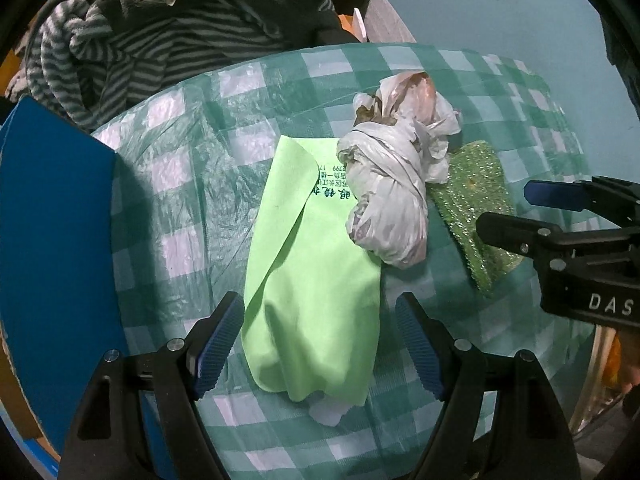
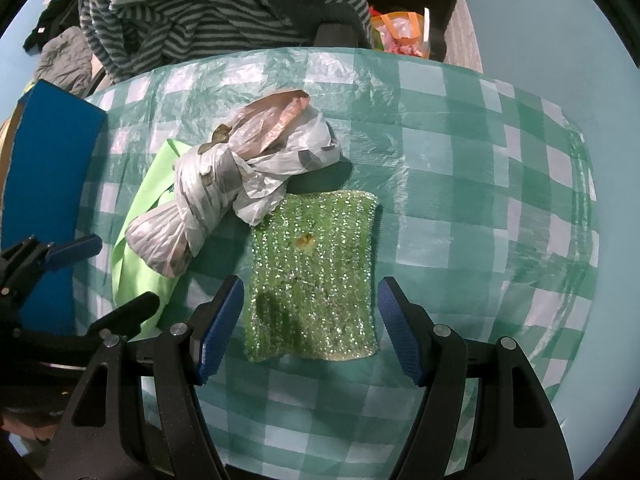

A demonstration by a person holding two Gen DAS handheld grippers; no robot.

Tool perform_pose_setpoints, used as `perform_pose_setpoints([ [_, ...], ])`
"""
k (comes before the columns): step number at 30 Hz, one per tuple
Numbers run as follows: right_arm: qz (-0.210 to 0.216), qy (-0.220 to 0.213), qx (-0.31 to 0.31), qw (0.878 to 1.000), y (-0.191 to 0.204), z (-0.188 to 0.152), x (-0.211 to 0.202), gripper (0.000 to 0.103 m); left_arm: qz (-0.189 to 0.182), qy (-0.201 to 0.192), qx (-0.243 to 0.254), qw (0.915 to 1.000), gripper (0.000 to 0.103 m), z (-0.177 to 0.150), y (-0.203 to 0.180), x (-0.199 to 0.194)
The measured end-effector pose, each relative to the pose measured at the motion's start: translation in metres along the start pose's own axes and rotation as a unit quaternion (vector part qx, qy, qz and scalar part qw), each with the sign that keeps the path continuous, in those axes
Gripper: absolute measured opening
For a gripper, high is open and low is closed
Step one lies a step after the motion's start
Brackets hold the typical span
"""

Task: Organize soft objects
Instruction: 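Move both open grippers back over the lime cloth and green scrubber, then grasp the lime green cloth with the left gripper while the right grasps the green glittery scrubber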

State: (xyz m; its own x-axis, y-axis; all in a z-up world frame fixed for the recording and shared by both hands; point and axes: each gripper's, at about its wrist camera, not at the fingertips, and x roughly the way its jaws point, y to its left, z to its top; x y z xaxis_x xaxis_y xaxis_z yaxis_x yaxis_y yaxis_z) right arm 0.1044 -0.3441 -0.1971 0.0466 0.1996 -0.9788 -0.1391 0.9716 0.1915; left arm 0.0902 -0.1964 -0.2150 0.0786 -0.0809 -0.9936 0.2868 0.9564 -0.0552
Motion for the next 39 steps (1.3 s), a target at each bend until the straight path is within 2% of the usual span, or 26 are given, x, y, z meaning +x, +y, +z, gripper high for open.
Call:
perform_pose_setpoints([
  [14,-0.025,0.008,-0.001,1.000,0.005,-0.001,0.026,0.070,0.031,0.014,-0.010,0.9994,0.079,0.002,0.012,0.023],
  [20,-0.038,-0.001,-0.007,0.999,0.008,-0.004,0.028,0.071,0.015,0.011,-0.020,0.9996,0.079,0.001,0.021,0.026],
  [22,-0.043,-0.003,-0.009,0.999,0.009,-0.006,0.029,0.071,0.012,0.007,-0.019,0.9997,0.076,0.000,0.023,0.026],
  [25,-0.054,-0.005,-0.016,0.998,0.013,-0.006,0.029,0.071,0.011,-0.001,-0.011,0.9999,0.061,0.003,0.025,0.027],
  [27,-0.059,-0.007,-0.018,0.998,0.013,-0.007,0.030,0.070,0.007,-0.006,-0.001,1.0000,0.044,0.002,0.023,0.024],
  [28,-0.059,-0.008,-0.018,0.998,0.012,-0.008,0.029,0.069,0.005,-0.007,0.002,1.0000,0.039,0.001,0.021,0.022],
  [30,-0.060,-0.010,-0.017,0.998,0.010,-0.007,0.029,0.063,-0.006,-0.004,0.004,1.0000,0.019,0.003,0.021,0.022],
  [32,-0.059,-0.012,-0.015,0.998,0.009,-0.008,0.027,0.056,-0.019,0.003,-0.001,0.9998,0.009,0.003,0.021,0.021],
  [35,-0.057,-0.016,-0.012,0.998,0.004,-0.011,0.024,0.042,-0.033,0.005,-0.010,0.9994,0.005,0.002,0.024,0.020],
  [38,-0.050,-0.016,-0.011,0.999,0.002,-0.009,0.023,0.020,-0.045,0.005,-0.017,0.9988,0.005,0.000,0.029,0.018],
  [39,-0.045,-0.015,-0.009,0.999,0.001,-0.009,0.023,0.019,-0.046,0.004,-0.017,0.9988,0.004,-0.001,0.032,0.018],
])
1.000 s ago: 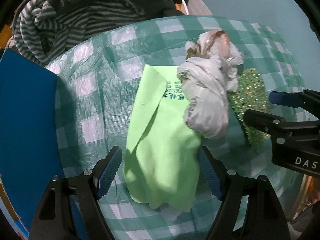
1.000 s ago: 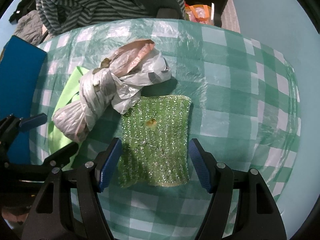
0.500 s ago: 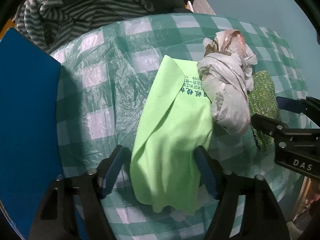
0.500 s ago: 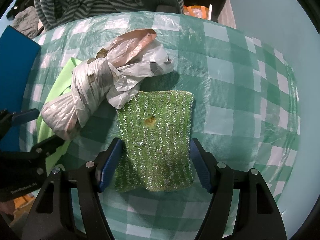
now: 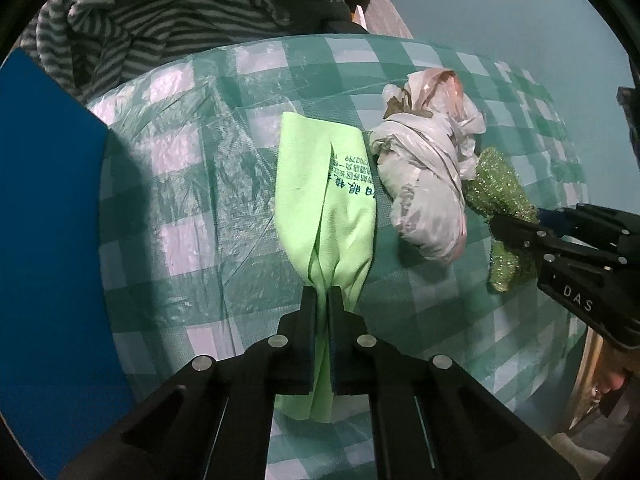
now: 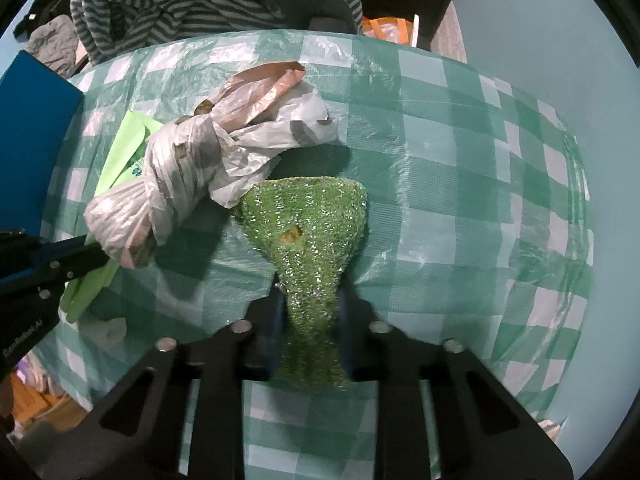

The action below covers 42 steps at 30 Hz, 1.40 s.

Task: Organize soft objects
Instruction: 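Grasp the lime green cloth with the left gripper while the right grasps the green glittery scrubber, then lift and carry the lime cloth and green scrubber over the box with both grippers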

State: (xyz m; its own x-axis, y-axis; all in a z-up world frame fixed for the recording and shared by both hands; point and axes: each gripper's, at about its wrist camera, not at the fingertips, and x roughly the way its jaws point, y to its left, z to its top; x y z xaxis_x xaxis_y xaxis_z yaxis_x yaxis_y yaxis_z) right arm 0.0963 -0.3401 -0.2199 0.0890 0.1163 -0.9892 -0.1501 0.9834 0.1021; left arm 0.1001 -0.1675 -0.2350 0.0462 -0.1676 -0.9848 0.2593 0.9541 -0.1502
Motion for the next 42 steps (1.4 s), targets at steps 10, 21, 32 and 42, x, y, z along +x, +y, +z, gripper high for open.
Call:
perform_pose_setpoints([
  [10,0.025,-0.009,0.010,1.000,-0.002,-0.015,-0.007,0.016,-0.005,-0.021,-0.007,0.9998,0.004,-0.010,0.011,-0.024],
  [21,0.033,-0.025,0.018,0.999,0.001,-0.031,-0.032,0.016,0.005,-0.051,0.001,0.9987,0.004,-0.027,0.015,-0.058],
  [32,0.031,-0.043,0.009,0.999,0.014,-0.034,-0.063,0.016,0.008,-0.078,0.011,0.9968,0.004,-0.047,0.020,-0.092],
  [42,0.035,-0.063,-0.015,0.997,0.046,-0.031,-0.097,0.016,0.011,-0.107,0.014,0.9941,0.004,-0.059,0.027,-0.128],
])
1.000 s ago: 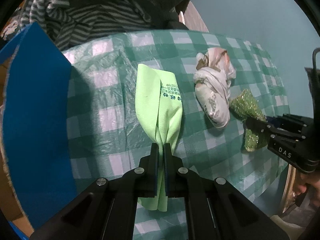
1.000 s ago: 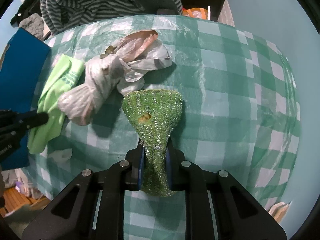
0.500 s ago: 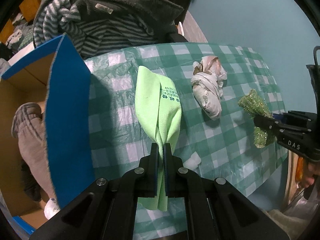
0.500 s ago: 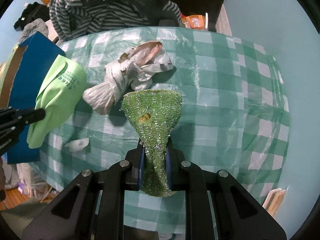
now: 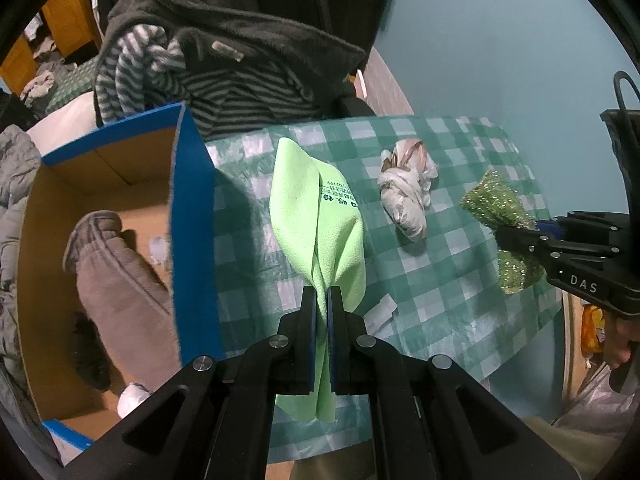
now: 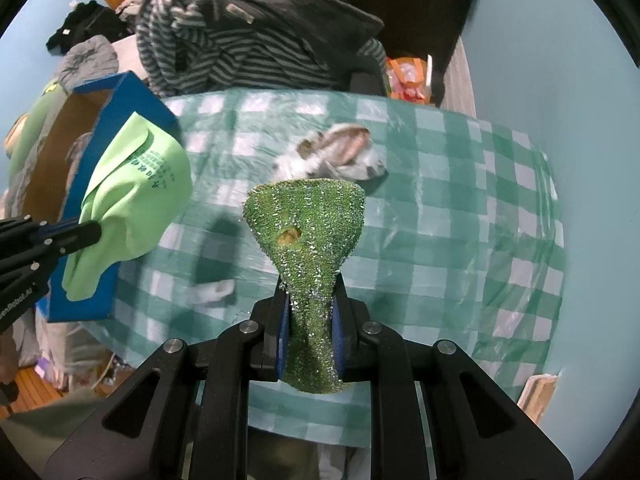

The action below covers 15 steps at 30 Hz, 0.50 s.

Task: Organize soft objects
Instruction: 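Lift and carry the lime cloth and green scrubber over the box with both grippers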

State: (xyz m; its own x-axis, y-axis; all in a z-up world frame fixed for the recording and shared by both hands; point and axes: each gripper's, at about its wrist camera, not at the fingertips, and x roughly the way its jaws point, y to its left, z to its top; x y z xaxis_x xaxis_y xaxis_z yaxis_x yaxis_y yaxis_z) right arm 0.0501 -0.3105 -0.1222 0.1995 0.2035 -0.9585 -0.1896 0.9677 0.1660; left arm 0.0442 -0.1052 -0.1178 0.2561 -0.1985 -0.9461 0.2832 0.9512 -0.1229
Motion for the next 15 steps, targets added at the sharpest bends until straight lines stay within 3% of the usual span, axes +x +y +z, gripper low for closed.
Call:
perform_pose_setpoints([
  [15,0.013,-0.023,-0.044,0.999,0.057,0.018,-0.031,0.016,0.010,-0.038,-0.014,0.9992,0.004,-0.011,0.027,-0.050],
])
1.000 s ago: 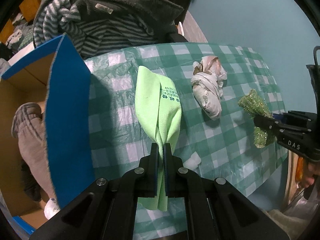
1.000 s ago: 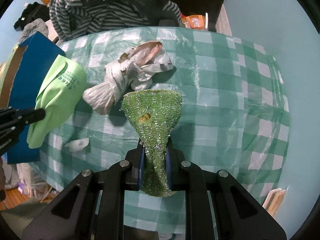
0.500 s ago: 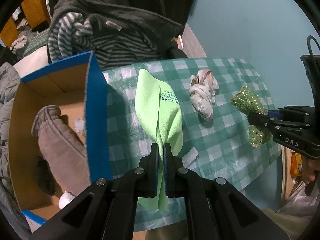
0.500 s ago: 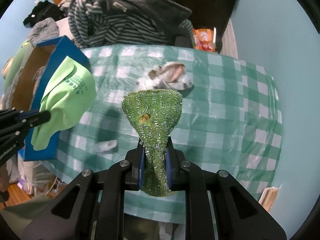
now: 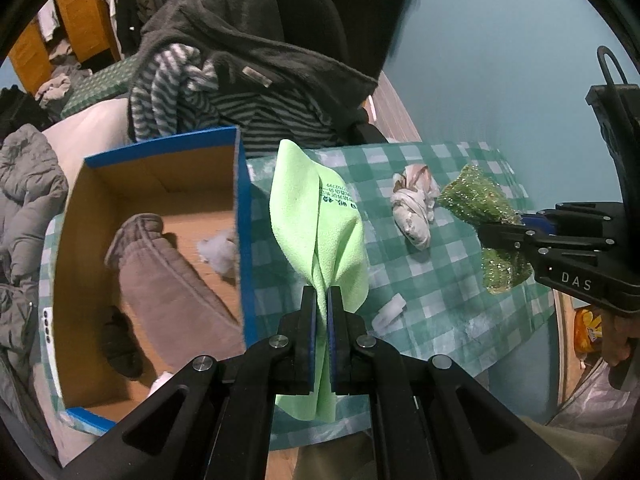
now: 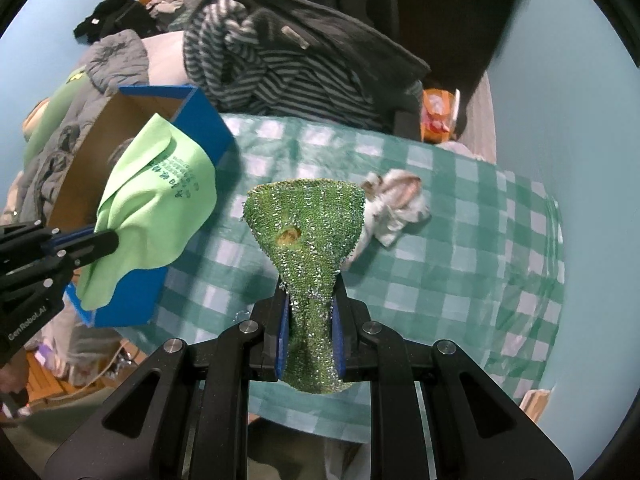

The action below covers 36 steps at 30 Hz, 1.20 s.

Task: Organize soft objects
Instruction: 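Lift and carry the lime cloth and green scrubber over the box with both grippers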

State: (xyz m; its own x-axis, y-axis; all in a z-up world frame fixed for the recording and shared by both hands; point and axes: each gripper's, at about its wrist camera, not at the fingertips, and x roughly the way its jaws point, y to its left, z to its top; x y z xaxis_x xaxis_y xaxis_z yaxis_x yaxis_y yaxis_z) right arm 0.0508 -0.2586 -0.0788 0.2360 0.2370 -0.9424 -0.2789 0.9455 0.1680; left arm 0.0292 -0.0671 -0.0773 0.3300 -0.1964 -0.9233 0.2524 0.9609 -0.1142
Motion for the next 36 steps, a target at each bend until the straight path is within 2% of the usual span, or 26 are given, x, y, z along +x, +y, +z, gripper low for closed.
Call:
perform_pose_setpoints([
  [19,0.027,-0.014,-0.061,0.998,0.078,0.035,-0.006,0.016,0.017,-0.032,-0.041,0.9985,0.004,-0.009,0.047,-0.039],
  [36,0.049,-0.015,-0.118,0.992,0.142,0.064,0.005,0.016,0.036,-0.042,-0.083,0.9950,0.004,-0.019,0.096,-0.050],
])
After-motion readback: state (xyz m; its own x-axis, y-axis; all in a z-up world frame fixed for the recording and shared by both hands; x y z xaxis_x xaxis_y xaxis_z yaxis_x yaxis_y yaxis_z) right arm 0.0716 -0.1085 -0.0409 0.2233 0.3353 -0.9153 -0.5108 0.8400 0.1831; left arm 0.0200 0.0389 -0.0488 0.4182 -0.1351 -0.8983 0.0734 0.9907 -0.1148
